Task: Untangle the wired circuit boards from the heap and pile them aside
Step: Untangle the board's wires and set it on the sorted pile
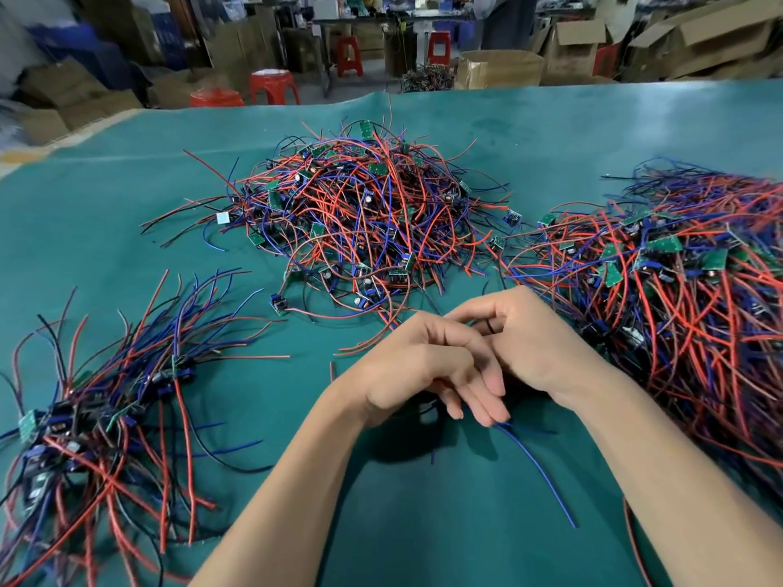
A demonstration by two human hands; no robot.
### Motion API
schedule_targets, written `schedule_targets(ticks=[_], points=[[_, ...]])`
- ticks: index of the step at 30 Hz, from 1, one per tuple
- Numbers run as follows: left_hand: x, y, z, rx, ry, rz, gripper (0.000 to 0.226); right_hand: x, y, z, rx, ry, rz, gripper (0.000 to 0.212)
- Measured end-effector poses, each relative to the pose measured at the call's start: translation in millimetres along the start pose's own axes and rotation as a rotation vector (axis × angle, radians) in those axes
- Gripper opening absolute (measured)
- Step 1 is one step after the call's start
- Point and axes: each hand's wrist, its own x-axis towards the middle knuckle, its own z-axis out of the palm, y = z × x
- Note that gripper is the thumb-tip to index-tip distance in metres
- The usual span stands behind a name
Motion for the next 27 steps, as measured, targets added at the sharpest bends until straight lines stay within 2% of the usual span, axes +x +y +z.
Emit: schedule_targets(ticks=[3,5,9,13,17,20,24,27], points=[[1,-2,-1,-0.010,-0.020,0.005,0.033,-1,-1,-1,0.015,0.011,0.009,0.034],[2,-3,-1,-0.024,0.034,0.011,0.032,-1,1,-1,-0.008,0.100,0.002,0.034],[8,-5,1,-0.014,0.309,0.041,0.026,-1,5,-9,-0.120,0.371,-0.059,0.027],[14,-11,3,0.099,0.579,0.026,0.023,-3,2,-21,-0.054,0.641,-0.212,0.024],[15,-17,-3,0.358,0.710,0.048,0.025,-4,-5,-23,0.114,0.810,-0.329,0.030],[15,-16,-3,0.468,0.796,0.102,0.023,-7,-9,-28,0.414,0.871,-0.330,0.026],[14,-12,-5,0.212,0.890,0.139,0.026,-9,-12,-33,0.720,0.863,-0.242,0.024],[13,-11,-6,0.135,0.940,0.182,0.030,-11,-16,-36,0.924,0.723,-0.199,0.028]])
